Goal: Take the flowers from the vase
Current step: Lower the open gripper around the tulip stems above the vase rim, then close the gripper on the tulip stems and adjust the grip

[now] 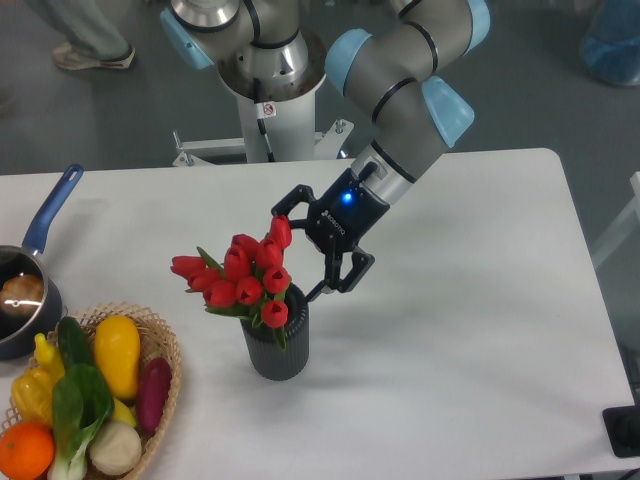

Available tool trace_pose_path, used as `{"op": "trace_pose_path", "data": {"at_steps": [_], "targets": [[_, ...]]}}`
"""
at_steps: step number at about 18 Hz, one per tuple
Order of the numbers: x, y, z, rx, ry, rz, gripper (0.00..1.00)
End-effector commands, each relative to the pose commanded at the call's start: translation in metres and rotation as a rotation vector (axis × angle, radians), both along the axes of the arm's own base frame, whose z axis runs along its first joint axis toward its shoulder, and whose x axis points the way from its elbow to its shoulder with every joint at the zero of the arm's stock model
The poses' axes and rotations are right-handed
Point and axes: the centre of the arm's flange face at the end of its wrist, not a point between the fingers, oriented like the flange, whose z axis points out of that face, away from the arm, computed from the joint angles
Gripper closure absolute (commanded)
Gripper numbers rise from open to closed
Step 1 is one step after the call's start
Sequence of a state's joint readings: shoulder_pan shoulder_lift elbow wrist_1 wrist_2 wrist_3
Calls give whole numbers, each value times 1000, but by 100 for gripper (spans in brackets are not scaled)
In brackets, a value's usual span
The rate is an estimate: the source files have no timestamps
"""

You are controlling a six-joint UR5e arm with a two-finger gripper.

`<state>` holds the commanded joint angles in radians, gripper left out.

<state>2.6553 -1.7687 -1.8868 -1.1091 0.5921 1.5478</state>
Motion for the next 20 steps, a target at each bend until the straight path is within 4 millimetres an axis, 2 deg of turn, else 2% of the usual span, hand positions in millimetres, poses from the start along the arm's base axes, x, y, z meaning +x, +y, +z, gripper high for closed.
{"op": "trace_pose_path", "data": {"at_steps": [6,11,20], "targets": [[5,5,0,4,7,-16,0],[5,6,-12,11,35,-54,0],[3,7,-8,30,41,-54,0]]}}
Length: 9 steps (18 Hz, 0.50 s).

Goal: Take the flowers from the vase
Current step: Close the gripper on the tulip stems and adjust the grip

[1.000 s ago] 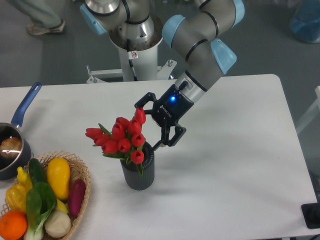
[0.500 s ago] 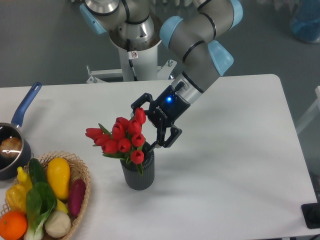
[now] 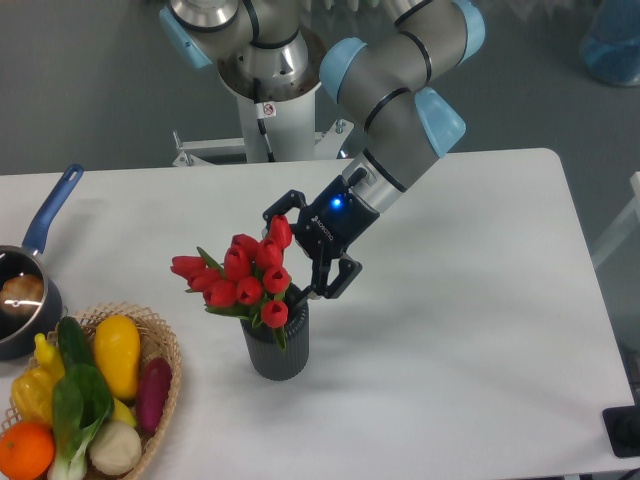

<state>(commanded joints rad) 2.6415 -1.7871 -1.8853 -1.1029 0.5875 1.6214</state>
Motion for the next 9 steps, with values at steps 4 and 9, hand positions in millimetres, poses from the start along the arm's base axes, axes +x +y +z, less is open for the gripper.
{"op": "trace_pose_path", "data": {"at_steps": [4,9], "targets": [[2,1,-2,8,0,-9,0],[7,6,-3,6,-2,-21,0]]}}
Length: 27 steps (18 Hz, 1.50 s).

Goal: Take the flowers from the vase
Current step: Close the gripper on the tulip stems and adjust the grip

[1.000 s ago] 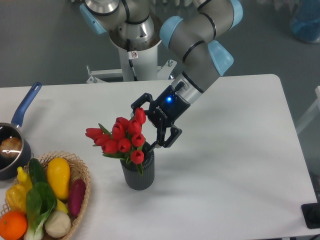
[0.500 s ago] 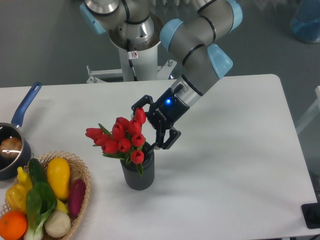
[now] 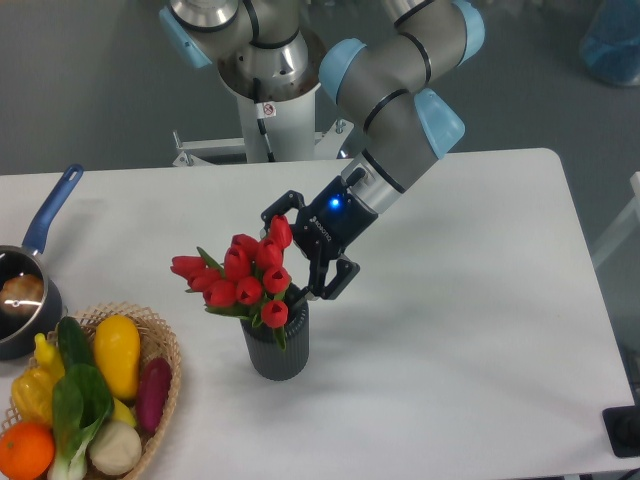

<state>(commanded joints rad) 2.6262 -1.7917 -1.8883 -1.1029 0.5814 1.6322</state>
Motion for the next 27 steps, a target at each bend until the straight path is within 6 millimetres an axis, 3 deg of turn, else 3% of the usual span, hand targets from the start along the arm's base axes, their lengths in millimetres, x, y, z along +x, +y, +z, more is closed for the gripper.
{"op": "trace_pose_path", "data": {"at_steps": [9,13,19,23,27], "targets": [[-1,4,-4,-4,-6,-5,1],[-1,5,-5,-7,-9,-5,14],[-3,4,-5,-6,-7,-4,20],[-4,3,-6,-9,-10,0,36],[-4,2,-5,-8,-13,4,37]]}}
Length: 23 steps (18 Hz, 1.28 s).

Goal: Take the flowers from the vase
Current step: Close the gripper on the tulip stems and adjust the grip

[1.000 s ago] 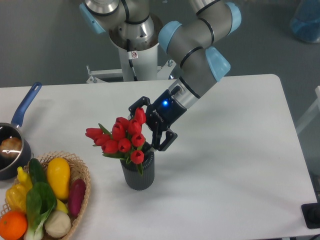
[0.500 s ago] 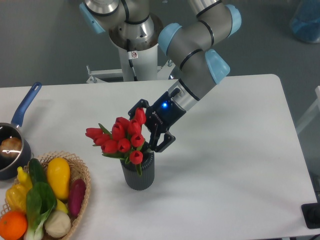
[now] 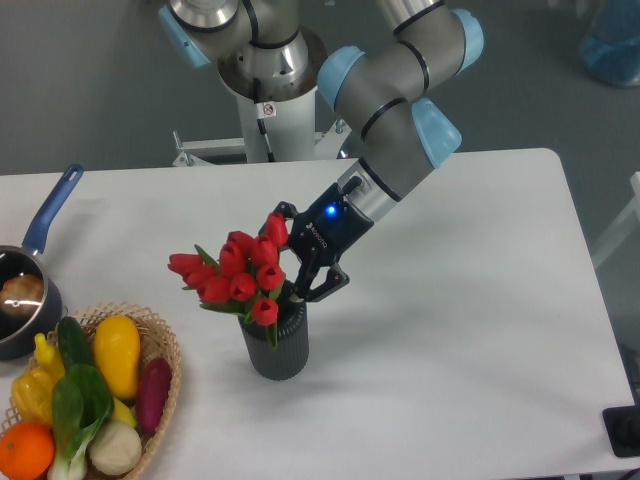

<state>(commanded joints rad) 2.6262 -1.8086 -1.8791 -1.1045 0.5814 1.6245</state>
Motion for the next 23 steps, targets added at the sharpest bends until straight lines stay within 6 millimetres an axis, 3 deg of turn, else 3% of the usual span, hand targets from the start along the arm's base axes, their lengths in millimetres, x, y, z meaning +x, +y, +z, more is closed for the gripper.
{"op": "trace_pose_path", "data": {"at_steps": [4,11,16,20,23], "targets": [[0,0,0,-1,-7,4,37],[-2,-1,2,-1,-10,10,56],[-6,-2,4,-1,-13,18,56],[-7,0,7,-9,-28,32,65],[-6,1,8,-9,-27,30,65]]}}
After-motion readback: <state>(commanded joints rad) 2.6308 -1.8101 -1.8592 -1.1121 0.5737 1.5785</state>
